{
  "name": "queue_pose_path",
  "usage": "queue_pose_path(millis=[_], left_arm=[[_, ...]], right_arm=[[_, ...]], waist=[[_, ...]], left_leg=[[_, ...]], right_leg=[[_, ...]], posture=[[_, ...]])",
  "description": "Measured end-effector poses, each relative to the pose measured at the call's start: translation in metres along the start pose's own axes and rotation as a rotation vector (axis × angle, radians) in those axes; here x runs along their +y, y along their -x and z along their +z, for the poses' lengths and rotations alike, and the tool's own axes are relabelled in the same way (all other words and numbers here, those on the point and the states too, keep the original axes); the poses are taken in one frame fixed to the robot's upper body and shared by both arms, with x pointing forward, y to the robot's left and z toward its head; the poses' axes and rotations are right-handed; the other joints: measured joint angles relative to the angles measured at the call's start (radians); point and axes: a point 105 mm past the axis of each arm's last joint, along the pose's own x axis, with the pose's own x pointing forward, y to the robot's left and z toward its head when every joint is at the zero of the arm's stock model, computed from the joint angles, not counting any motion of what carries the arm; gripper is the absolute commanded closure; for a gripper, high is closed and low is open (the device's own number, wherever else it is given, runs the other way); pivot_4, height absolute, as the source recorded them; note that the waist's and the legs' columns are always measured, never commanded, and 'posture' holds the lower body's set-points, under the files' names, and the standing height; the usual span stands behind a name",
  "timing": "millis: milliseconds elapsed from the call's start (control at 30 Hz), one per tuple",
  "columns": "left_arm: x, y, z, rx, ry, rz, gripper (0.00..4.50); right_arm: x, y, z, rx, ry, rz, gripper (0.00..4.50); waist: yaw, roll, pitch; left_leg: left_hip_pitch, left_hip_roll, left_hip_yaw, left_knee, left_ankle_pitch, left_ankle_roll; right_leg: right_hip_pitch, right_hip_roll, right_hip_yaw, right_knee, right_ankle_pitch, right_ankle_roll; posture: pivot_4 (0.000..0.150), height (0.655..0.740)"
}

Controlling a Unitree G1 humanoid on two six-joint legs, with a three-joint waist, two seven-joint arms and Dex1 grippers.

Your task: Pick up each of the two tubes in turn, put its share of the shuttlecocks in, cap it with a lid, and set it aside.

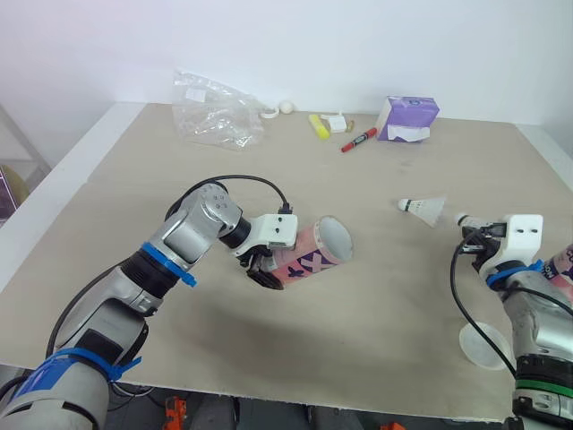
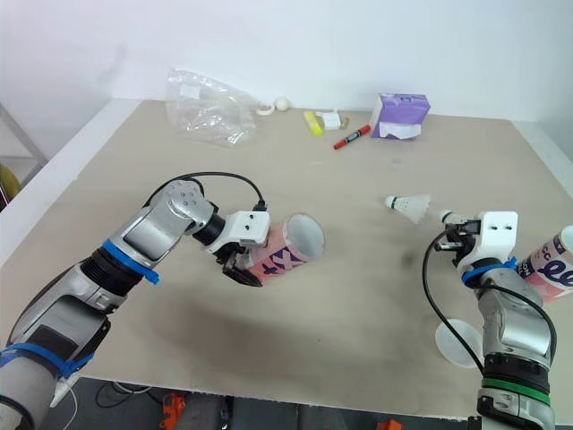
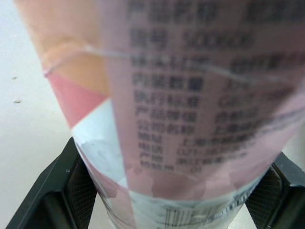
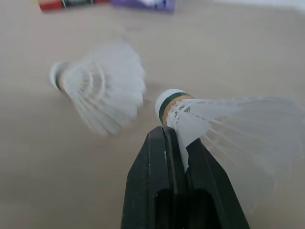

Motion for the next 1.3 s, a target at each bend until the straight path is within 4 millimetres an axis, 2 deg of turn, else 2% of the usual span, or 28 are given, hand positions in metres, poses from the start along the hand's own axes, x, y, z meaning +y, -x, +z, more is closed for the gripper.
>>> queue_pose_path(millis=[133,200,233,300,333,367,400,433,467,600,767,967,1067,1267,1300], left_arm=[[0.0,0.0,-0.001,-0.001,0.003,-0.001,0.7],[0.0,0.0,-0.001,-0.002,0.003,-0.002,0.7],[0.0,0.0,-0.001,-0.003,0.001,-0.002,0.7],[0.001,0.0,-0.001,-0.004,-0.001,-0.003,0.7],[0.001,0.0,-0.001,-0.005,-0.001,-0.004,0.7],[0.001,0.0,-0.001,-0.01,0.002,-0.006,0.7],[0.0,0.0,-0.001,-0.01,0.003,-0.007,0.7],[0.001,0.0,-0.001,-0.017,0.013,-0.011,0.7],[0.001,0.0,-0.001,-0.022,0.024,-0.012,0.7],[0.001,0.0,-0.001,-0.025,0.03,-0.011,0.7],[0.002,0.0,-0.002,-0.024,0.033,-0.009,0.7],[0.002,-0.001,-0.001,-0.026,0.032,-0.011,0.7],[0.002,0.0,-0.001,-0.025,0.032,-0.008,0.7],[0.002,0.0,-0.001,-0.024,0.038,-0.006,0.7],[0.002,0.0,-0.001,-0.024,0.039,-0.006,0.7]], right_arm=[[0.0,0.009,0.057,-0.133,0.202,0.031,4.42],[0.009,0.015,0.082,-0.197,0.271,0.093,4.42],[0.021,0.02,0.106,-0.261,0.327,0.166,4.42],[0.038,0.031,0.138,-0.36,0.401,0.259,4.42],[0.048,0.037,0.148,-0.393,0.431,0.316,4.42],[0.068,0.048,0.156,-0.418,0.505,0.451,4.42],[0.075,0.052,0.157,-0.425,0.53,0.492,4.42],[0.105,0.072,0.159,-0.442,0.639,0.691,4.42],[0.121,0.083,0.156,-0.446,0.695,0.799,4.42],[0.149,0.105,0.137,-0.41,0.78,1.026,4.42],[0.16,0.108,0.131,-0.424,0.809,1.099,4.42],[0.162,0.098,0.118,-0.412,0.842,1.112,4.42],[0.173,0.096,0.113,-0.43,0.863,1.146,4.42],[0.184,0.09,0.118,-0.465,0.895,1.175,4.42],[0.186,0.09,0.118,-0.468,0.895,1.179,4.15]], waist=[[-0.001,0.0,0.0],[-0.001,0.0,0.0],[-0.002,0.0,0.0],[-0.002,0.0,0.0],[-0.002,0.0,0.0],[-0.001,0.0,0.0],[-0.001,0.0,0.0],[-0.002,0.0,0.0],[-0.001,0.0,0.0],[0.0,-0.003,0.002],[0.0,-0.004,0.002],[0.001,-0.004,0.002],[0.001,-0.004,0.002],[0.0,-0.004,0.002],[0.001,-0.004,0.002]], left_leg=[[0.0,0.0,0.0,0.0,0.0,0.0],[0.0,0.0,0.0,0.0,0.0,0.0],[0.0,0.0,0.0,0.0,0.0,0.0],[0.0,0.0,0.0,0.0,0.0,0.0],[0.0,0.0,0.0,0.0,0.0,0.0],[0.0,0.0,0.0,0.0,0.0,0.0],[0.0,0.0,0.0,0.0,0.0,0.0],[0.0,0.0,0.0,0.0,0.0,0.0],[0.0,0.0,0.0,0.0,0.0,0.0],[-0.001,0.0,0.0,0.0,0.0,0.0],[0.0,0.0,0.0,0.001,0.0,0.0],[-0.001,-0.001,0.001,0.001,0.0,0.0],[0.0,-0.001,0.001,0.001,0.0,0.0],[0.0,0.0,0.001,0.001,0.0,-0.001],[-0.001,0.0,0.001,0.001,0.0,-0.001]], right_leg=[[0.0,0.0,0.0,0.0,0.0,0.0],[0.0,0.0,0.0,0.0,0.0,0.0],[0.0,0.0,0.0,0.0,0.0,0.0],[0.0,0.0,0.0,0.0,0.0,0.0],[0.0,0.0,0.0,0.0,0.0,0.0],[0.0,-0.001,0.0,-0.001,-0.001,0.0],[0.001,-0.001,0.0,-0.001,-0.001,0.0],[0.001,-0.001,0.0,-0.001,-0.001,0.0],[0.001,-0.001,0.0,-0.001,-0.001,0.0],[0.001,-0.001,0.0,-0.001,-0.001,0.001],[0.0,-0.001,0.0,-0.001,0.0,0.0],[0.0,-0.002,0.0,-0.001,-0.001,0.0],[0.0,-0.002,0.0,-0.001,-0.001,0.0],[0.0,-0.001,0.0,-0.001,0.0,0.0],[0.0,-0.002,0.0,-0.001,0.0,0.0]], posture=[[0.15,0.74],[0.15,0.74],[0.15,0.74],[0.15,0.74],[0.15,0.74],[0.15,0.74],[0.15,0.74],[0.15,0.74],[0.15,0.74],[0.15,0.74],[0.15,0.74],[0.15,0.74],[0.15,0.74],[0.15,0.74],[0.15,0.74]])
